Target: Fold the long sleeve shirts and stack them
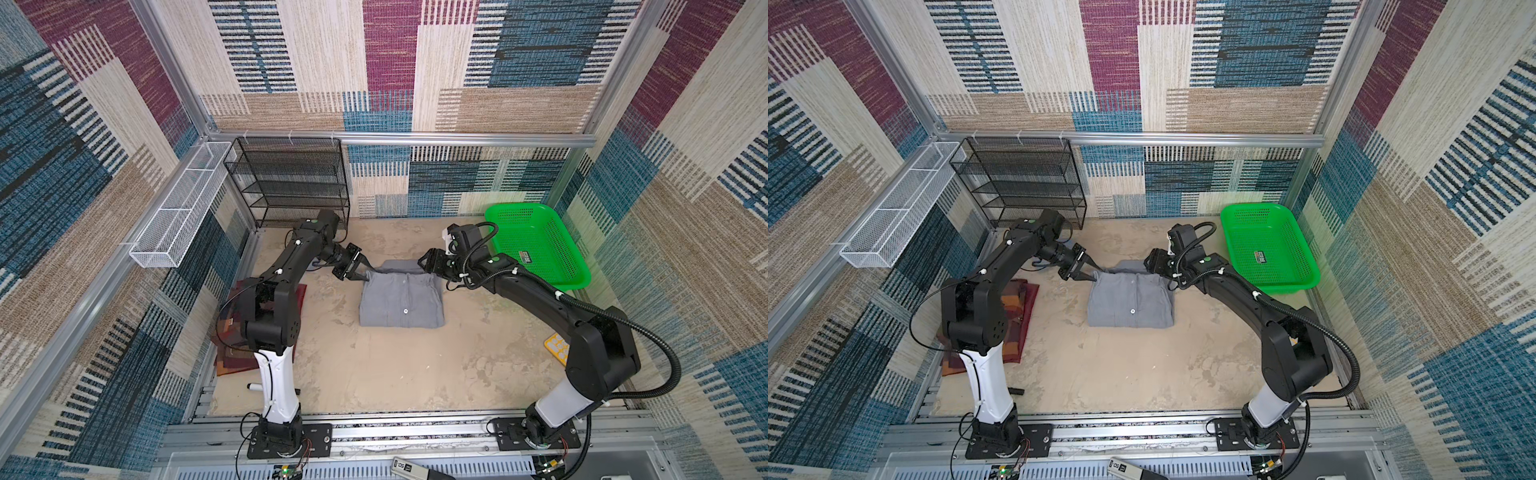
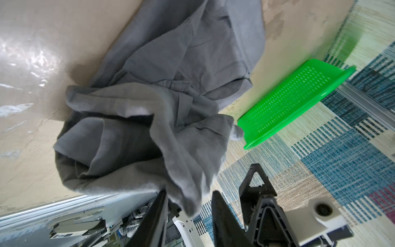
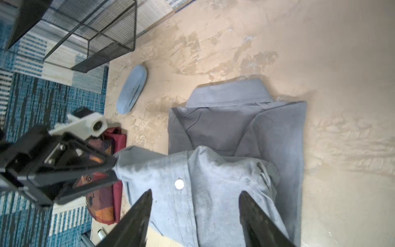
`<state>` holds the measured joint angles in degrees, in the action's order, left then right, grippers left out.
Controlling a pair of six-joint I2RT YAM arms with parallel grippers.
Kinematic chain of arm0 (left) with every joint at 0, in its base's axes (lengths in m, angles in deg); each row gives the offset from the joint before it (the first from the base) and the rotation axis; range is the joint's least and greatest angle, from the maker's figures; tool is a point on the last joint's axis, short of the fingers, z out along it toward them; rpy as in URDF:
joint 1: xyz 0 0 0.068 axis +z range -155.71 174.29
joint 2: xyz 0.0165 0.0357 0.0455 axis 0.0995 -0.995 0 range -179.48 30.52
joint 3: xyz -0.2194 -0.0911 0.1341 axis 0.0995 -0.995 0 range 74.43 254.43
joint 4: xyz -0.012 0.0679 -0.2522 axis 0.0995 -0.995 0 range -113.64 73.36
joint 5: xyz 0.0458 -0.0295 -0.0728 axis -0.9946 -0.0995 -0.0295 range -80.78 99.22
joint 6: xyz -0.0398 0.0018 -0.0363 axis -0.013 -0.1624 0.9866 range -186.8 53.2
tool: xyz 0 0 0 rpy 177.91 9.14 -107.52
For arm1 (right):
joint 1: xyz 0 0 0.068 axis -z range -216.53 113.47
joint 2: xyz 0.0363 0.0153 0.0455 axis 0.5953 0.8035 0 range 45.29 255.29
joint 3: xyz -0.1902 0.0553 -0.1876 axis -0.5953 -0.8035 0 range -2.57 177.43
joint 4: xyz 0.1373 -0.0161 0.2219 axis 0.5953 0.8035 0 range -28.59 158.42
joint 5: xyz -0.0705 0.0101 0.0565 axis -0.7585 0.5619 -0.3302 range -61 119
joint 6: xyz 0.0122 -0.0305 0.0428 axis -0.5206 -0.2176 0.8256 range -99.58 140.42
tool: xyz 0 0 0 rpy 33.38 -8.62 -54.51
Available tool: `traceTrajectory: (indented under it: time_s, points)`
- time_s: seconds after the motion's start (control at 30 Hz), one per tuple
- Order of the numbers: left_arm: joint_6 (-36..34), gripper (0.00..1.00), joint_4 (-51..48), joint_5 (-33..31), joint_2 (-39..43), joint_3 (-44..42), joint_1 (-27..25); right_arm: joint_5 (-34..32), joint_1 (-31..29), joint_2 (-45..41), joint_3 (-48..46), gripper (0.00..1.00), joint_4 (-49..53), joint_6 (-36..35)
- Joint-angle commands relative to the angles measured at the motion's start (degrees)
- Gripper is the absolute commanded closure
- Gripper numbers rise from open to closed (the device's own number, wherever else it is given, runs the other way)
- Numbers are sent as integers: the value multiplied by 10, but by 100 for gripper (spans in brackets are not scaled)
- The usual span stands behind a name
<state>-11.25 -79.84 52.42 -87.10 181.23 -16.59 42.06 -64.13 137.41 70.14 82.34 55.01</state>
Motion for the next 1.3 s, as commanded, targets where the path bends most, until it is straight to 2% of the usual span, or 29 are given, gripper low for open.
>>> traceTrajectory:
  time_s: [0.0, 0.2, 0.27, 0.43, 0.5, 0.57, 0.8, 1.0, 1.07, 1.17, 1.27]
  points:
    - [-41, 62, -51, -3, -25, 45, 2, 44, -13, -9, -11, 34, -59, -76]
    - [-60, 62, -95, 20, -76, 109, 2, 43, -23, 28, -8, 34, -62, -114]
    - [-82, 62, -131, 3, -78, 156, 4, 37, -24, 34, -6, 34, -71, -137]
    - [-119, 62, -151, -40, -30, 178, 4, 10, -24, 65, 13, 34, -69, -164]
    - [-138, 63, -168, -81, -10, 183, 3, 3, -24, 84, 14, 35, -70, -160]
    - [-160, 63, -169, -95, 30, 165, 1, -4, -24, 97, 7, 35, -80, -152]
    - [-187, 64, -138, -187, 186, -6, -34, -39, -16, 147, 7, 36, -89, -148]
    - [-167, 65, -70, -202, 338, -212, -66, -64, -8, 174, -27, 38, -85, -118]
    - [-147, 65, -39, -195, 384, -284, -90, -56, -8, 177, -39, 38, -78, -104]
    - [-117, 65, -11, -222, 428, -353, -134, -30, -8, 166, -78, 38, -81, -67]
    - [-98, 66, 15, -214, 445, -418, -145, 23, -10, 141, -133, 39, -91, -8]
